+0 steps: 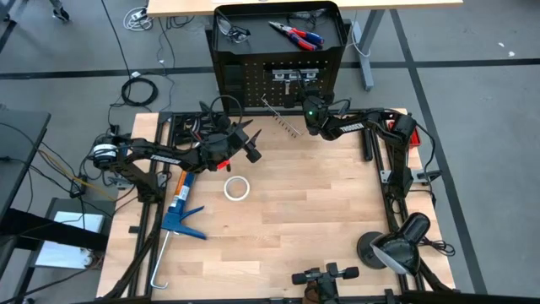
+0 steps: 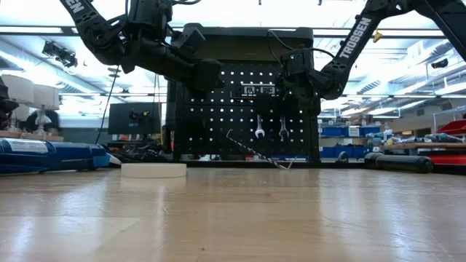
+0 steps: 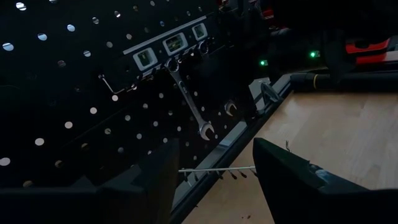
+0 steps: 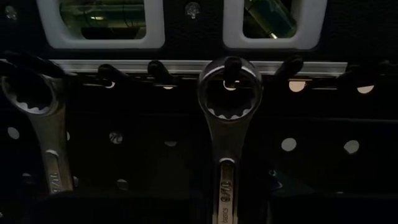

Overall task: Hang tools onto peg board
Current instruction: Unhang the right wrench from the peg board

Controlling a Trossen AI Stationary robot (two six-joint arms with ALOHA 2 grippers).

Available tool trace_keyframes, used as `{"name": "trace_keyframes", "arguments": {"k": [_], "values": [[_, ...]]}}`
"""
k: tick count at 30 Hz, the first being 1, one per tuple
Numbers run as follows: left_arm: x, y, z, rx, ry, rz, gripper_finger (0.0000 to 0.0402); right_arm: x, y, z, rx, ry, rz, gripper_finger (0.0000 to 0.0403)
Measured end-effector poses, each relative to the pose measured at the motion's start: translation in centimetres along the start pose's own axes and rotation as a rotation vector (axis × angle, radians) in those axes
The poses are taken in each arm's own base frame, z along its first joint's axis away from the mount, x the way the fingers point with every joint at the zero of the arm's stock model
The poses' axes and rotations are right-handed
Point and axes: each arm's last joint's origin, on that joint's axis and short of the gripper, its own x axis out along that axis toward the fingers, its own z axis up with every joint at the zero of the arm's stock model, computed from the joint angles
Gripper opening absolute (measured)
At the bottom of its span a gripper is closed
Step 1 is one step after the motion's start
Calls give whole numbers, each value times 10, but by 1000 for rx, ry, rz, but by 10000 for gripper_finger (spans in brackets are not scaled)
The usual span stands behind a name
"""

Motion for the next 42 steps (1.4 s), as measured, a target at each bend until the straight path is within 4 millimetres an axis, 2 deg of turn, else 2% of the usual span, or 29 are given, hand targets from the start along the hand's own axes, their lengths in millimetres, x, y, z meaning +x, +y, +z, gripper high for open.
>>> {"name": "trace_keyframes", "arguments": {"k": [29,42], "values": [[0,0,0,1,1,0,211,-4,4,-1,-46,8,14,59],[0,0,0,1,1,0,211,-11,-1,21,-59,36,44,59]]}}
